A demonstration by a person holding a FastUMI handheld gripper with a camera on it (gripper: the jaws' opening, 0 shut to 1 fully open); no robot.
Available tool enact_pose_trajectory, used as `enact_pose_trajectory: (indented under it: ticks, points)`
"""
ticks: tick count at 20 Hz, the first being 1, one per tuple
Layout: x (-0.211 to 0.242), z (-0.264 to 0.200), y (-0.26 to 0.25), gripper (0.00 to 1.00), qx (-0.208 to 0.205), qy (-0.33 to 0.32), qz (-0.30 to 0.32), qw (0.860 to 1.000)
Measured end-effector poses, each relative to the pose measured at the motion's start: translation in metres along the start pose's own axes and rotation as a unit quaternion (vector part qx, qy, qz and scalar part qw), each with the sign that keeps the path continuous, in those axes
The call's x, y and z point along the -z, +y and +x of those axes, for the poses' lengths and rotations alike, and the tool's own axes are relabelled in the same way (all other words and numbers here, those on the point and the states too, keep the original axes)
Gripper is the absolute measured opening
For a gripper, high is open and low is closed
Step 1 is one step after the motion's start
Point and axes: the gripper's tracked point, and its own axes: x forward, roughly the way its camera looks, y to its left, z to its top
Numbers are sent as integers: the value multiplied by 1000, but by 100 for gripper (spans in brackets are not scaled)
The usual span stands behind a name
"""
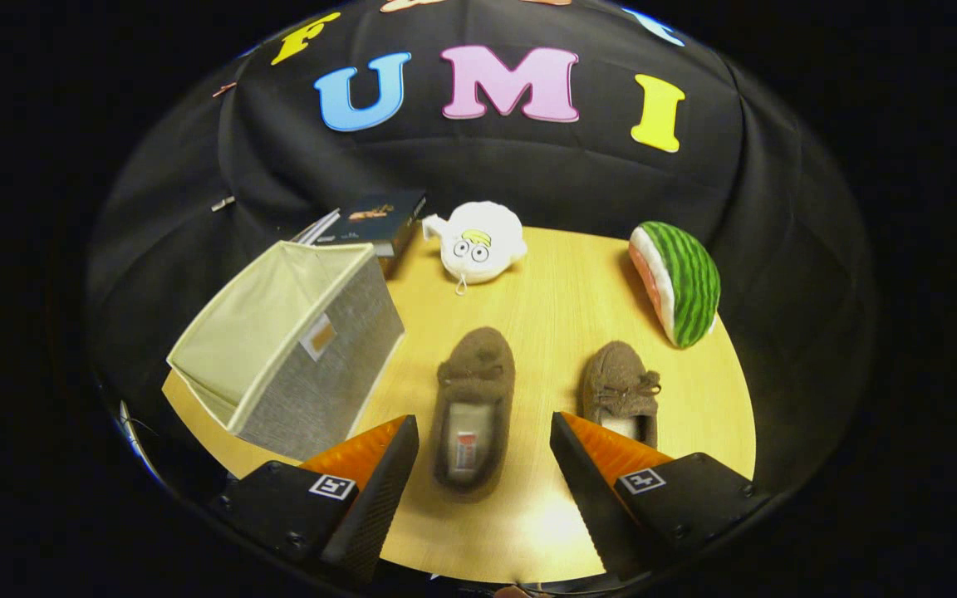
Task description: Open the storage box then place both shoes into the box .Put the left shoe in first, then the right shoe, with the right side of both shoes facing outward in a uniform manner.
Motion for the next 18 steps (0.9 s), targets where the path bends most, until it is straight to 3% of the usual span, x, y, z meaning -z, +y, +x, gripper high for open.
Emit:
enact_pose_trajectory:
  ticks: [5,14,18]
  points:
    - [17,43,-18,98,9,44,-18,999]
    - [27,105,-27,98,-15,93,-33,995]
    - [29,123,-18,94,-70,122,12,990]
